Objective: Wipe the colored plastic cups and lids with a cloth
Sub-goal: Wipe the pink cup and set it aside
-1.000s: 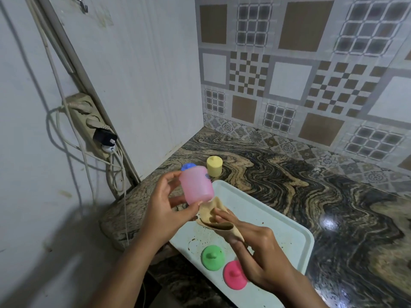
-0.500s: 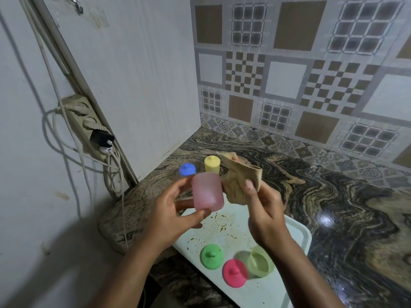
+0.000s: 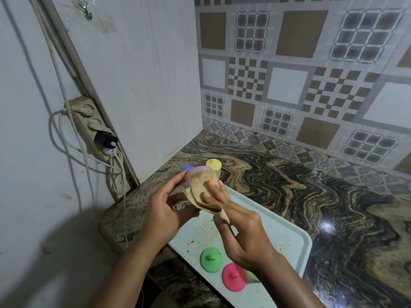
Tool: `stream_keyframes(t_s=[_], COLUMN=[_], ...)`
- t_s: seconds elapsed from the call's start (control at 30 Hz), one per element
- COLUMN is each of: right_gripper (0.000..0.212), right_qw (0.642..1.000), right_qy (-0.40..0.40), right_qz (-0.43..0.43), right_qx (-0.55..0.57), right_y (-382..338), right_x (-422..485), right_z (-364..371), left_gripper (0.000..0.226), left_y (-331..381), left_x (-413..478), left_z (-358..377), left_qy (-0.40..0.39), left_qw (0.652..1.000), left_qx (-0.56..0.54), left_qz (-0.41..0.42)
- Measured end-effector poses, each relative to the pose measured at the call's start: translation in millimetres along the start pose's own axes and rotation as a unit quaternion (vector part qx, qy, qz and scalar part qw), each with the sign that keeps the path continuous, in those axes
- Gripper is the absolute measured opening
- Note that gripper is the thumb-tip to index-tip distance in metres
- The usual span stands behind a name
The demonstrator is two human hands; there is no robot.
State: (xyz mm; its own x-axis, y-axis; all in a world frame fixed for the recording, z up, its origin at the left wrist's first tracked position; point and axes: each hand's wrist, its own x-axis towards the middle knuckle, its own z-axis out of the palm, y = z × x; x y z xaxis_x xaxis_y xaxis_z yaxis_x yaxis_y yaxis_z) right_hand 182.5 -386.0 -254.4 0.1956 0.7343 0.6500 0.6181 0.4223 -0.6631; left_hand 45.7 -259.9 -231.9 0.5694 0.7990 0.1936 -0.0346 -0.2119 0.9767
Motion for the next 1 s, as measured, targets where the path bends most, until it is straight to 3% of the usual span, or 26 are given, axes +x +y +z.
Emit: stream_keyframes(t_s=[0.13,0.27,0.37,0.5,0.63,0.73,0.87,1.0], right_gripper=[0.039,0.038,0.04,0.044,0.044,0.033,0.036,0.047], right_qw=[1.0,0.999,0.991,0.947,0.935,0.951,0.991,0.998], right_qy=[0.001,-0.006,0.062,0.193,0.23,0.207,0.119,0.012], right_qz=[-0.007,0.022,0.074,0.176,0.17,0.145,0.058,0.029], right_qx=[0.005,0.024,0.089,0.186,0.208,0.179,0.034,-0.062], right_y=[5,9,13,5,-4,-6,-9,-4], right_x=[-19,-33,-39,-26,-1,16,34,35], right_z=[-1,-3,-7,-14,-23,-25,-22,-7], left_gripper=[0.082,0.076,0.077,0.089,0.087,0.075,0.077,0.069], left_y=[1,1,1,0,-2,5,10,17], left_x=[4,8,7,2,0,0,-1,-2], left_z=[-3,-6,-8,-10,-6,-2,2,4], left_qy=[0.019,0.028,0.021,0.003,0.002,-0.009,-0.022,-0.019], left_qw=[1.0,0.999,0.999,0.999,1.0,0.999,0.998,0.997], left_qx=[-0.016,-0.032,-0.042,-0.04,-0.018,0.018,0.054,0.068], left_qz=[-0.009,0.015,0.014,0.006,0.011,0.025,0.008,0.025])
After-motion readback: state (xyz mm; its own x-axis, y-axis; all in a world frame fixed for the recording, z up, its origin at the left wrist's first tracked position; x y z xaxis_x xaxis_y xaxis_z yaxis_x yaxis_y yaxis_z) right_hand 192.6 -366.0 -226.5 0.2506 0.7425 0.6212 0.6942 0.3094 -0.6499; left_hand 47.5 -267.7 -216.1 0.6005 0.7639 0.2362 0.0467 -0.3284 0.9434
